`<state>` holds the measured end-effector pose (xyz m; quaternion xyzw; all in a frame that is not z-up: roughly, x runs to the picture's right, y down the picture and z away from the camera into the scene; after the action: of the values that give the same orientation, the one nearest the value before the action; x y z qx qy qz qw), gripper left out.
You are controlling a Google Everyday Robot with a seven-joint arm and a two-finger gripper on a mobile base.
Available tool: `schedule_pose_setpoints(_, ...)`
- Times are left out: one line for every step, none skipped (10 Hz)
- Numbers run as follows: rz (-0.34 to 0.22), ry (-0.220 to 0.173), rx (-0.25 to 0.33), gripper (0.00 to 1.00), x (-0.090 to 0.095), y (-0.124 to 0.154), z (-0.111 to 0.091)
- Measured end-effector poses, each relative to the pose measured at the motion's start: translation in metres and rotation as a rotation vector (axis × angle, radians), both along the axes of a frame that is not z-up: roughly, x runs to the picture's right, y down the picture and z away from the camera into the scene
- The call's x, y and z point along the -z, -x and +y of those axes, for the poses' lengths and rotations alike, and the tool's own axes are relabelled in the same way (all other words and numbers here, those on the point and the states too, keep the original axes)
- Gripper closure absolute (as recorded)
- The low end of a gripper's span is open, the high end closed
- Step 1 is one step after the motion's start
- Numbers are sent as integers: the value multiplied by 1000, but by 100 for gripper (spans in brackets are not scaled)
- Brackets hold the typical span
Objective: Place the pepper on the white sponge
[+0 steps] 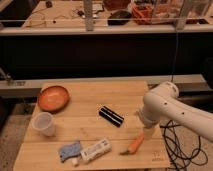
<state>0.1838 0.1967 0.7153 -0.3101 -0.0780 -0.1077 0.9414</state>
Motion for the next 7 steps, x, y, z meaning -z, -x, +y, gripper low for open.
schedule_pose_setpoints(-3,-1,5,20,-2,1,2)
schedule_pose_setpoints(-9,0,10,20,-2,2,3)
schedule_pose_setpoints(-21,1,13,20,-2,4,6)
schedule_pose_setpoints(-34,2,19,20,-6,6,13)
schedule_pose_setpoints(-44,3,25,20,-8,8,16)
schedule_pose_setpoints(-51,2,29,20,-9,10,17)
schedule_pose_setpoints(-59,2,32,20,-9,12,19)
